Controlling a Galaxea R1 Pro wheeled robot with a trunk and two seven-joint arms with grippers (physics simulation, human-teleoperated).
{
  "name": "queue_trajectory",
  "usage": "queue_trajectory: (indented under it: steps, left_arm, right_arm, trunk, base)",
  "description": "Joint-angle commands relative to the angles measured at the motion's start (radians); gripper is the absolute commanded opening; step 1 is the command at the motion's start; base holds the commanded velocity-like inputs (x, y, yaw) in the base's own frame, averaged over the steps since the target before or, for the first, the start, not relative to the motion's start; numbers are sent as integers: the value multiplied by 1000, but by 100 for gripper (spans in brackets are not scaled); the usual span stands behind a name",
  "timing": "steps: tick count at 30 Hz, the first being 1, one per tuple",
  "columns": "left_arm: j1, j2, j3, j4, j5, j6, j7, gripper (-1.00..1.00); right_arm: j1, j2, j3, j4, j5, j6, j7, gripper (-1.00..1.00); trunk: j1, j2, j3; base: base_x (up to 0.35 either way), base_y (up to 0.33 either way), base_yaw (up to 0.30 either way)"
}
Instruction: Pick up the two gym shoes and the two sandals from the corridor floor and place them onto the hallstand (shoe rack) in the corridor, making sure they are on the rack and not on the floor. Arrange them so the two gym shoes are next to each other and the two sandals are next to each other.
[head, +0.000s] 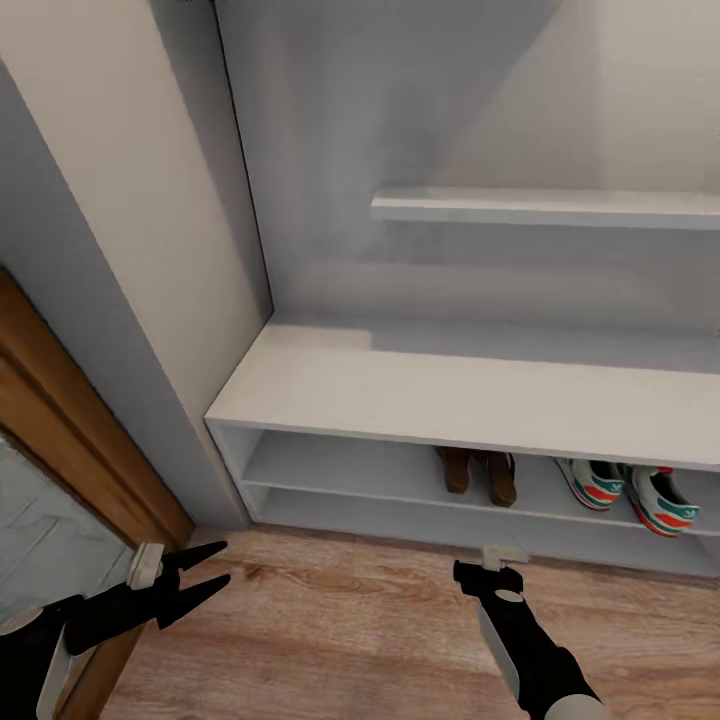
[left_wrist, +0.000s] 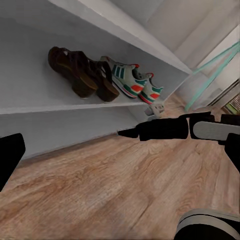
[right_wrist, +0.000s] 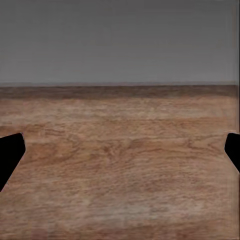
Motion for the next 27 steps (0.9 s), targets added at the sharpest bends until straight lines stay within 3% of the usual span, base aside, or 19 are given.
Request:
queue_trajectory:
  steps: [1, 8, 19, 20, 21, 22, 23, 27]
  left_arm:
    - [0, 0, 0, 0, 0, 0, 0, 100]
    - [0, 0, 0, 0, 0, 0, 0, 100]
    - [0, 0, 1, 0, 0, 0, 0, 100]
    - [0, 0, 1, 0, 1, 0, 0, 100]
    - [0, 0, 4, 1, 2, 0, 0, 100]
    - [0, 0, 4, 1, 2, 0, 0, 100]
    - [0, 0, 6, 2, 2, 0, 0, 100]
    - [-1, 0, 6, 2, 2, 0, 0, 100]
  right_arm:
    - [0, 0, 0, 0, 0, 0, 0, 100]
    - [0, 0, 1, 1, 1, 0, 0, 100]
    - [1, 1, 1, 41, 1, 0, 0, 100]
    - [2, 1, 1, 68, 1, 0, 0, 100]
    - [3, 2, 1, 151, 0, -90, 1, 100]
    - [3, 2, 1, 173, 0, -118, 1, 100]
    - [3, 2, 1, 256, 1, -164, 2, 100]
    - [4, 2, 1, 344, 1, -183, 3, 100]
  trunk:
    - [0, 0, 0]
    - [0, 0, 0]
    - [0, 0, 0]
    - [0, 0, 0]
    - [0, 0, 0]
    - [0, 0, 0]
    - [-4, 7, 3]
    - [-19, 35, 16]
  base:
    - [-334, 0, 0]
    - [-302, 0, 0]
    - [-38, 0, 0]
    - [-2, 0, 0]
    - [0, 0, 0]
    - [0, 0, 0]
    - [0, 0, 0]
    - [0, 0, 0]
